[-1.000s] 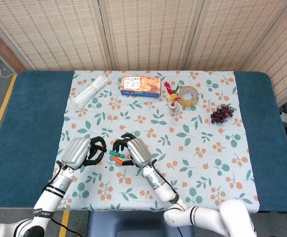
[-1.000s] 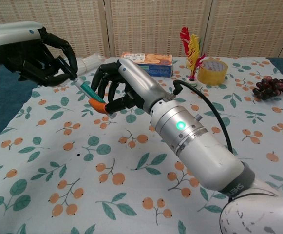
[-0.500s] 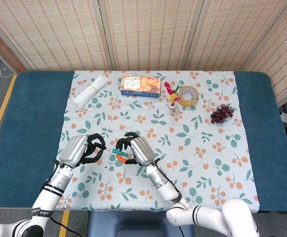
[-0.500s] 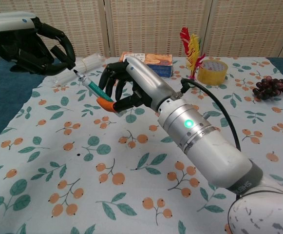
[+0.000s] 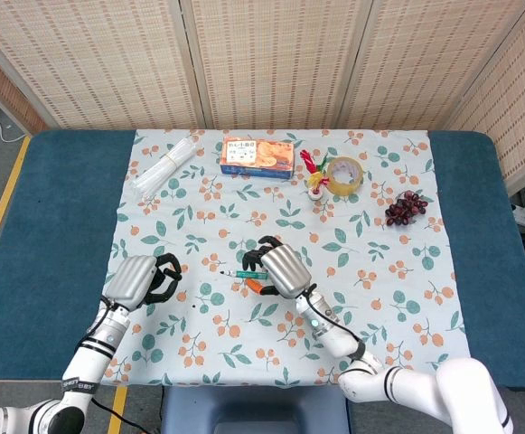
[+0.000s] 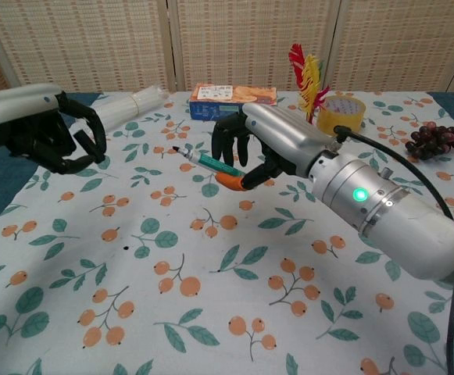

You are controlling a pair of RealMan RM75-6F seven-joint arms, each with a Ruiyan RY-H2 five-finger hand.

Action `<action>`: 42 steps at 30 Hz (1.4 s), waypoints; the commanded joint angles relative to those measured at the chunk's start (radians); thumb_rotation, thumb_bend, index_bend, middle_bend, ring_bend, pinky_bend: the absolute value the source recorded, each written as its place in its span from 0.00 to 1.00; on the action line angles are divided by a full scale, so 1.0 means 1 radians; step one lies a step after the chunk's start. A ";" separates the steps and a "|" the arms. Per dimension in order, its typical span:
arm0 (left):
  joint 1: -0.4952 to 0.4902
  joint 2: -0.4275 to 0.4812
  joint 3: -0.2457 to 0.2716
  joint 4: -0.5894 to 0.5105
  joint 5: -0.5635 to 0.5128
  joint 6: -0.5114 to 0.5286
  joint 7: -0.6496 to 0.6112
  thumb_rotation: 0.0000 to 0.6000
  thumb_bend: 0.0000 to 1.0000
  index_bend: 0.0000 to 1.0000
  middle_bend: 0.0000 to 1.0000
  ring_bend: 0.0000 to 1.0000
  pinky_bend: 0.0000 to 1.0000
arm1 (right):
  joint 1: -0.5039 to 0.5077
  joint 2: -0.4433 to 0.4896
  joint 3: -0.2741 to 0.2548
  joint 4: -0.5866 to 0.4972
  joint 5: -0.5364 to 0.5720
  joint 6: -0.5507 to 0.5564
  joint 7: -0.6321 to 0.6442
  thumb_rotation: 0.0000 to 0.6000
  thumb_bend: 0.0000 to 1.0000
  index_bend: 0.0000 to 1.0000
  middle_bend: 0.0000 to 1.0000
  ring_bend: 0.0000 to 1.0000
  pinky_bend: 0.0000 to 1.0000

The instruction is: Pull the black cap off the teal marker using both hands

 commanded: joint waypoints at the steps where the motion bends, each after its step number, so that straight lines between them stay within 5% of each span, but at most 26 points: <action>1: -0.015 -0.073 0.037 0.078 -0.036 -0.018 0.061 1.00 0.63 0.75 0.98 0.77 0.93 | -0.012 0.055 -0.037 -0.032 -0.007 -0.037 -0.086 1.00 0.40 0.91 0.80 0.55 0.26; 10: -0.021 -0.171 0.066 0.197 -0.024 -0.033 0.108 1.00 0.57 0.69 0.83 0.77 0.93 | -0.045 0.077 -0.054 -0.054 0.074 -0.112 -0.230 1.00 0.39 0.82 0.79 0.51 0.26; 18: -0.019 -0.205 0.075 0.244 0.003 -0.039 0.130 1.00 0.53 0.46 0.68 0.76 0.92 | -0.058 0.076 -0.034 -0.080 0.178 -0.183 -0.342 1.00 0.39 0.32 0.48 0.30 0.22; 25: -0.016 -0.202 0.067 0.238 0.021 -0.050 0.116 1.00 0.48 0.21 0.52 0.74 0.90 | -0.067 0.100 -0.013 -0.141 0.219 -0.182 -0.388 1.00 0.39 0.02 0.32 0.19 0.17; 34: 0.006 -0.150 0.054 0.171 0.064 -0.040 0.061 1.00 0.43 0.07 0.41 0.72 0.90 | -0.105 0.211 0.020 -0.328 0.246 -0.120 -0.406 1.00 0.30 0.00 0.24 0.13 0.15; 38: 0.025 -0.095 0.055 0.106 0.106 -0.024 0.027 1.00 0.43 0.07 0.37 0.70 0.89 | -0.160 0.347 0.008 -0.500 0.236 -0.062 -0.419 1.00 0.30 0.00 0.17 0.07 0.10; 42: 0.097 0.013 0.095 0.025 0.273 0.064 -0.093 1.00 0.43 0.04 0.22 0.38 0.77 | -0.262 0.557 -0.064 -0.704 0.204 0.045 -0.517 1.00 0.30 0.00 0.03 0.00 0.00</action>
